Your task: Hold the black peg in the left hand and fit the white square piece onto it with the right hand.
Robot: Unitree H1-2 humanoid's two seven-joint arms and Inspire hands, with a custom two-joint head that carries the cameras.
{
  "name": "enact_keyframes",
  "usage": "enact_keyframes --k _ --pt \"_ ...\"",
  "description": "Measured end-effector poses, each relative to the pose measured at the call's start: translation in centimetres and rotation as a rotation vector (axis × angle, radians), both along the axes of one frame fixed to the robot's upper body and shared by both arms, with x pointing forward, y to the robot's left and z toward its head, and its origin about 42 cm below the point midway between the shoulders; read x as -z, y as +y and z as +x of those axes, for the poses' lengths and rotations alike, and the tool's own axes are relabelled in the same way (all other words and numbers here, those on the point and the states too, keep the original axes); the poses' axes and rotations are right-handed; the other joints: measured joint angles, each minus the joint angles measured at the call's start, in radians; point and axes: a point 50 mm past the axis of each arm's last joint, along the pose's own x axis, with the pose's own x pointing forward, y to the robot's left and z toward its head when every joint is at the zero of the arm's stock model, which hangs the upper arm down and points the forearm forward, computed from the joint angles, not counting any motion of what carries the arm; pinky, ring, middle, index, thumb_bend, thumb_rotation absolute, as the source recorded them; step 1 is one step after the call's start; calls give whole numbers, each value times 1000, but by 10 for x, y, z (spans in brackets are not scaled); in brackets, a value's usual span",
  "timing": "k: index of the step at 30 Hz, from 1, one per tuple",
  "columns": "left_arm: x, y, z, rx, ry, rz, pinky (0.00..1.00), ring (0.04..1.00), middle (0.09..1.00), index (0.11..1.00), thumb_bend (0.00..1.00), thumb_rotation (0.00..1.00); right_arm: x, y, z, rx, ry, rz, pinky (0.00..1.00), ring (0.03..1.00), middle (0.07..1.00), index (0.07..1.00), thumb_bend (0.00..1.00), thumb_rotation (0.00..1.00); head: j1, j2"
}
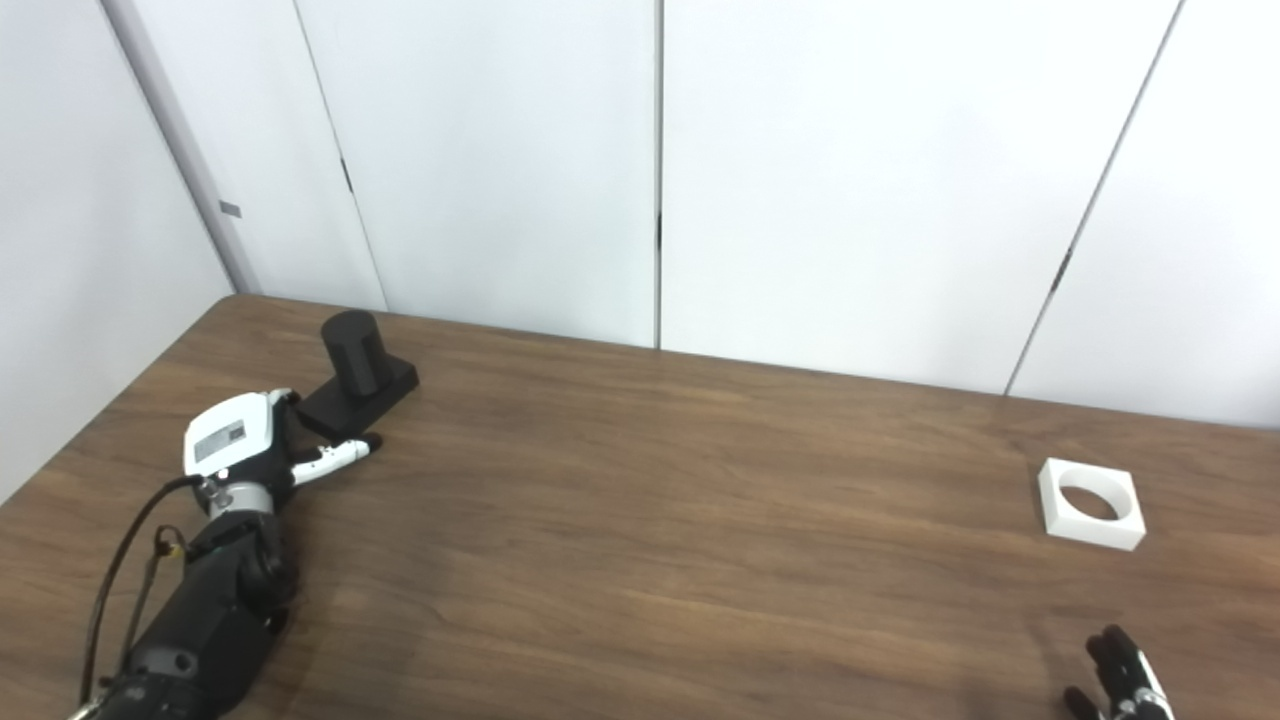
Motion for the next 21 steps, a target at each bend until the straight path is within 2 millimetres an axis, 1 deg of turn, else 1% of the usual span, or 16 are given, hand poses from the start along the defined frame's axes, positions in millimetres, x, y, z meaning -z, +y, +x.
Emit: enact_keyframes --k 4,8,12,17,21 --pt "-2 2 6 -5 -5 4 940 919 891 827 925 722 0 0 0 1 1 -5 955 983 935 930 705 986 -2 2" --pt "1 3 11 -5 -9 11 929 912 882 824 927 717 0 0 -1 2 3 -7 948 972 938 933 704 992 -3 3" --pt "2 6 17 11 6 48 936 915 887 834 931 717 0 0 -1 5 4 -9 943 974 940 936 697 993 -5 3" --pt "0 8 26 17 20 86 953 916 880 823 942 707 0 0 -1 9 5 -9 968 979 941 935 689 999 -8 5" --pt "-1 7 30 21 10 96 929 902 860 791 938 662 0 0 -1 9 8 -7 981 988 945 938 703 991 -9 6"
